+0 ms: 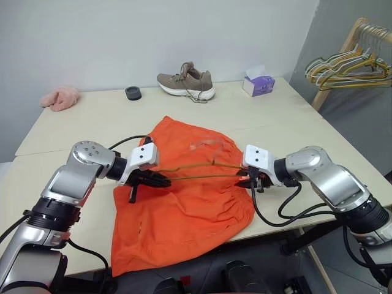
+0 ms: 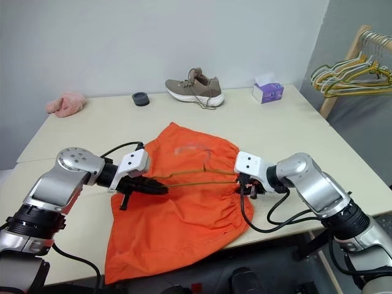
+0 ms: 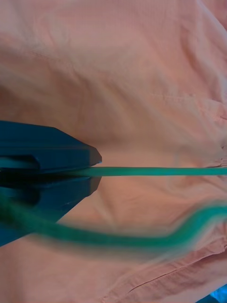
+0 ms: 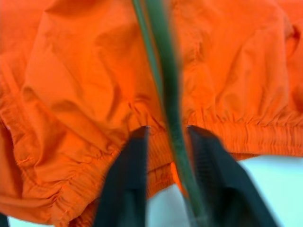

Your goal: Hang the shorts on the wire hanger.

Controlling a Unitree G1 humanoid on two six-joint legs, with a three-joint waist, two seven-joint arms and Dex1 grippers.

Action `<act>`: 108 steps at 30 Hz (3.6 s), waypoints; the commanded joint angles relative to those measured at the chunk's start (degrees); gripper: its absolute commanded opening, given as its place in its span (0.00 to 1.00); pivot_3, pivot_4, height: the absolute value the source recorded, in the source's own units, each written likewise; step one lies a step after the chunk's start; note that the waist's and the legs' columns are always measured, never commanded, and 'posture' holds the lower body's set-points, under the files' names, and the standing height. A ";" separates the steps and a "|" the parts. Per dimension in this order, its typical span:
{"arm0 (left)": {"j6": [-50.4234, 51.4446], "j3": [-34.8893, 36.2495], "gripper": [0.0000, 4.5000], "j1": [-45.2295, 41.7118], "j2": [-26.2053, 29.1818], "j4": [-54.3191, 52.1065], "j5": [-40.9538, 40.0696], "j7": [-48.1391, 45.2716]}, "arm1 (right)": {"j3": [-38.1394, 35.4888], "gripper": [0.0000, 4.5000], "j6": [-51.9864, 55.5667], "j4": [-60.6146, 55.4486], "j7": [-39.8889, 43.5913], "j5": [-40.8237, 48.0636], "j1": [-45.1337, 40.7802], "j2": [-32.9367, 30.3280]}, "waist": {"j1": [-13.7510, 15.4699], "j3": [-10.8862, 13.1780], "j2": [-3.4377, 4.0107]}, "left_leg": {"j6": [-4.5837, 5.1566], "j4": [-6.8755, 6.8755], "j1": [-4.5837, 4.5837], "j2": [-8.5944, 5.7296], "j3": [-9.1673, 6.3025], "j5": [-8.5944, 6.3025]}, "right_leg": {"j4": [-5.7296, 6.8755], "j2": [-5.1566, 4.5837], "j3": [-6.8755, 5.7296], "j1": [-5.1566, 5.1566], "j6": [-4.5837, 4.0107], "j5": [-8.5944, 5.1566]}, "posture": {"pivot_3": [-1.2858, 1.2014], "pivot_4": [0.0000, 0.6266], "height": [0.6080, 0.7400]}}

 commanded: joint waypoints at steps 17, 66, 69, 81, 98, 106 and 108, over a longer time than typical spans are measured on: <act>9.35 9.81 0.58 -2.44 -5.66 1.99 -7.81 8.10 | -5.32 0.00 5.48 -6.47 0.02 3.69 3.58 -1.96 | 0.08 0.00 -0.01 | 0.00 0.02 -0.01 0.00 -0.04 0.00 | 0.01 -0.01 0.00 0.01 0.05 -0.03 | 0.42 0.06 1.00; -4.35 19.53 0.64 4.66 -0.66 10.02 -9.11 12.04 | -25.40 0.00 26.53 -4.00 -7.40 23.32 22.36 -11.61 | -1.14 -0.06 -0.06 | 0.01 -0.04 0.05 0.03 0.03 -0.01 | -0.08 0.02 0.08 0.08 0.25 -0.15 | 0.42 0.06 1.00; -4.82 19.48 0.64 4.67 -0.66 10.40 -9.06 12.15 | -23.11 0.00 26.04 -2.69 -7.65 22.56 21.93 -11.36 | -1.12 -0.06 -0.07 | 0.01 -0.03 0.03 0.02 0.04 -0.01 | -0.08 -0.01 0.08 0.08 0.25 -0.15 | 0.43 0.06 1.00; -4.47 18.62 0.64 4.85 -1.54 8.67 -9.58 12.49 | -21.38 0.00 31.03 8.05 -10.47 24.24 13.56 -2.56 | -1.11 -0.06 -0.06 | 0.01 -0.03 0.03 0.01 0.04 -0.01 | -0.05 -0.03 0.09 0.06 0.25 -0.14 | 0.43 0.07 1.00; -4.18 21.46 0.71 -3.37 -4.65 14.34 -9.32 21.14 | -13.61 0.00 16.39 -0.07 -13.82 15.59 4.74 -0.39 | -0.05 -0.06 -0.06 | 0.02 -0.02 -0.08 -0.01 -0.04 -0.01 | -0.05 -0.04 0.00 -0.01 0.29 -0.12 | 0.43 0.06 1.00; -5.02 17.05 0.99 -5.92 -2.26 7.53 -10.62 11.74 | -2.83 0.00 -0.62 -4.27 -11.87 2.39 5.96 -6.10 | 0.25 -0.06 -0.06 | 0.01 -0.04 -0.08 -0.03 0.04 -0.01 | -0.04 -0.15 0.04 -0.05 0.26 -0.10 | 0.43 0.04 1.00; -5.11 14.58 0.99 -5.68 -0.13 5.17 -9.95 6.66 | -1.97 0.00 -2.80 -4.49 -11.04 0.69 5.99 -6.63 | 0.20 -0.06 -0.06 | 0.01 -0.05 -0.10 -0.04 0.04 -0.01 | -0.04 -0.15 0.02 -0.07 0.20 -0.07 | 0.43 0.04 1.00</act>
